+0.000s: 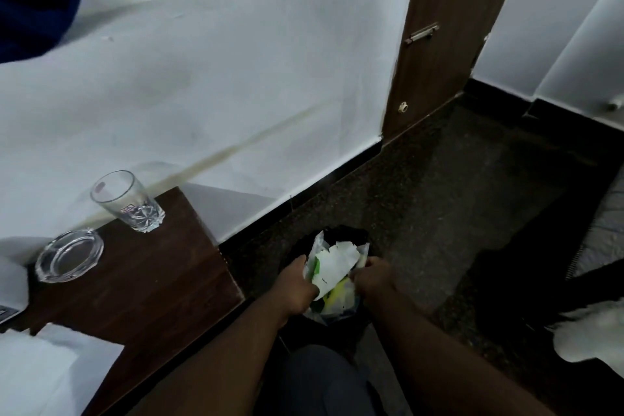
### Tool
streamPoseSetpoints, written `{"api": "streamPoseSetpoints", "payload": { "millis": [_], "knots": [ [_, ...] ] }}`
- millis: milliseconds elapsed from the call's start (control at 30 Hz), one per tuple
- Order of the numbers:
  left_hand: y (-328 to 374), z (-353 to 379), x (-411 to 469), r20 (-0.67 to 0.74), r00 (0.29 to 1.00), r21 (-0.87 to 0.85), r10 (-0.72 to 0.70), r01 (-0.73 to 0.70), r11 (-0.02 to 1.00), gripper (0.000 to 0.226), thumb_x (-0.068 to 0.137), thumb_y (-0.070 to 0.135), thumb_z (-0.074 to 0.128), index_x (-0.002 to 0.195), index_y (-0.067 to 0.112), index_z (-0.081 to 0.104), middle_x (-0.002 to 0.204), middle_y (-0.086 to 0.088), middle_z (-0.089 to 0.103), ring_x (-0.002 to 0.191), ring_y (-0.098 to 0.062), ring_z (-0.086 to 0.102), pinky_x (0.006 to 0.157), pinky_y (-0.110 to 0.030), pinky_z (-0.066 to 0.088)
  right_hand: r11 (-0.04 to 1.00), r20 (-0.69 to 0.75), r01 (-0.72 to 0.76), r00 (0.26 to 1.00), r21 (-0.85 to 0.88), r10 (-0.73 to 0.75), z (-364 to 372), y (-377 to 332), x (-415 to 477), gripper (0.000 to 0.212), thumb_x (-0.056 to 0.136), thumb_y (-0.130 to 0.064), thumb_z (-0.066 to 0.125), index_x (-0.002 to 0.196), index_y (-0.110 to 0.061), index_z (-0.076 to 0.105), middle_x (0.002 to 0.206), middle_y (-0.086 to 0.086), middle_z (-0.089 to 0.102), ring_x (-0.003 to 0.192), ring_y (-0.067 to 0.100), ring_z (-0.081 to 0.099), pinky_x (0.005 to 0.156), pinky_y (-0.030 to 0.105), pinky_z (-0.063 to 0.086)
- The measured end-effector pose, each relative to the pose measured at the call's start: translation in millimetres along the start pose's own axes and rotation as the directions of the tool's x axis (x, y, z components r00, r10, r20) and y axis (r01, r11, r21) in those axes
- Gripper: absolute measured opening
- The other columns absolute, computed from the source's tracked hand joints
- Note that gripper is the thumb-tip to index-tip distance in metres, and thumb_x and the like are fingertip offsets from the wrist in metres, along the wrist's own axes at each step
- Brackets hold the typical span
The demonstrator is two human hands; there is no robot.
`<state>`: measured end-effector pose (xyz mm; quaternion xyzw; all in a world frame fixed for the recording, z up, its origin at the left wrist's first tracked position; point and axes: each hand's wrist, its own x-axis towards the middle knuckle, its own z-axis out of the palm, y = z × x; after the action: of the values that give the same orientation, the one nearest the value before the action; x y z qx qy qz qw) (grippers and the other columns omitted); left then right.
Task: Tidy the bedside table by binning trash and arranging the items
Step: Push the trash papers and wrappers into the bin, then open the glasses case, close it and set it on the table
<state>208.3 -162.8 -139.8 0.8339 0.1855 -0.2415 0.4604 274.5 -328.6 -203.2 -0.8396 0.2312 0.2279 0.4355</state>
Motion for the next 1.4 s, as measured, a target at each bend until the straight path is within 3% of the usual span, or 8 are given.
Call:
{"api": "streamPoseSetpoints", "payload": {
  "millis": [167,267,367,533,700,867,1233,1400],
  "knots": [
    [-7,-2,7,0.055,0.998,0.054,0.032,-0.035,0.998,0.055,0.093,0.0,0.062,0.146,-0.004,0.044,0.146,-0.02,0.053,0.125,-0.032,0.056,0.085,-0.023,0.046,1.0,0.012,-0.007,1.0,0.028,0.007,11,0,12,0.052,0.086,-0.018,0.078,0.133,-0.005,0.06,0.13,0.022,0.063,0.118,0.041,0.061,0.098,0.052,0.054],
    [-9,-1,6,0.121,0.992,0.038,0.024,-0.029,0.999,0.027,0.096,-0.012,0.052,0.117,-0.028,0.05,0.101,-0.019,0.067,0.1,-0.036,0.064,0.082,-0.034,0.05,0.999,0.015,0.011,1.0,0.047,-0.011,14,2,12,0.07,0.089,-0.014,0.074,0.151,-0.004,0.042,0.148,0.024,0.05,0.133,0.043,0.051,0.109,0.051,0.046],
    [-12,-5,-6,0.1,0.994,0.055,0.033,-0.039,0.998,0.037,0.101,-0.007,0.05,0.137,-0.019,0.047,0.13,-0.031,0.061,0.127,-0.041,0.056,0.086,-0.021,0.045,0.996,0.018,0.058,0.998,0.066,-0.059,11,3,9,0.062,0.091,-0.005,0.07,0.147,0.003,0.042,0.145,0.028,0.051,0.132,0.044,0.051,0.112,0.053,0.042],
    [-10,-15,-29,0.042,0.993,0.053,0.109,-0.112,0.992,0.053,0.099,0.001,0.057,0.15,0.0,0.044,0.151,-0.019,0.051,0.14,-0.033,0.049,0.117,-0.034,0.039,0.982,-0.031,0.173,0.985,0.081,-0.171,-1,-12,-17,0.045,0.094,0.004,0.061,0.137,0.009,0.048,0.135,0.032,0.056,0.125,0.046,0.055,0.098,0.041,0.047],
    [-7,-36,-50,-0.011,0.996,0.084,0.094,-0.093,0.992,0.076,0.098,0.011,0.062,0.161,0.002,0.022,0.165,-0.013,0.034,0.151,-0.03,0.036,0.122,-0.029,0.029,0.961,-0.134,0.278,0.952,-0.012,-0.277,-3,-42,-61,0.067,0.083,-0.013,0.079,0.143,-0.004,0.051,0.138,0.023,0.059,0.125,0.042,0.058,0.101,0.051,0.052],
    [-10,-56,-81,-0.114,0.989,0.102,0.095,-0.084,0.991,0.08,0.093,0.009,0.063,0.162,0.009,0.022,0.164,-0.013,0.037,0.146,-0.028,0.045,0.119,-0.039,0.039,0.932,-0.17,0.351,0.917,-0.089,-0.362,-1,-73,-109,0.06,0.079,-0.023,0.081,0.133,-0.017,0.057,0.13,0.014,0.059,0.116,0.04,0.062,0.092,0.048,0.056],
    [-20,-112,-172,-0.334,0.928,0.102,0.164,-0.137,0.985,0.078,0.086,0.019,0.061,0.158,0.01,0.034,0.163,-0.006,0.039,0.143,-0.015,0.043,0.111,-0.015,0.031,0.788,-0.088,0.615,0.784,-0.033,-0.615,29,-125,-209,0.065,0.075,-0.021,0.083,0.134,-0.014,0.056,0.132,0.014,0.059,0.121,0.036,0.058,0.098,0.045,0.051],
    [-33,-135,-214,-0.44,0.885,0.111,0.154,-0.116,0.987,0.081,0.092,0.009,0.061,0.163,0.012,0.023,0.166,-0.011,0.035,0.151,-0.022,0.038,0.122,-0.031,0.032,0.727,-0.033,0.685,0.729,0.044,-0.684,49,-150,-254,0.065,0.078,-0.017,0.081,0.137,-0.014,0.054,0.134,0.014,0.058,0.12,0.035,0.058,0.1,0.044,0.051]
  ]
}}
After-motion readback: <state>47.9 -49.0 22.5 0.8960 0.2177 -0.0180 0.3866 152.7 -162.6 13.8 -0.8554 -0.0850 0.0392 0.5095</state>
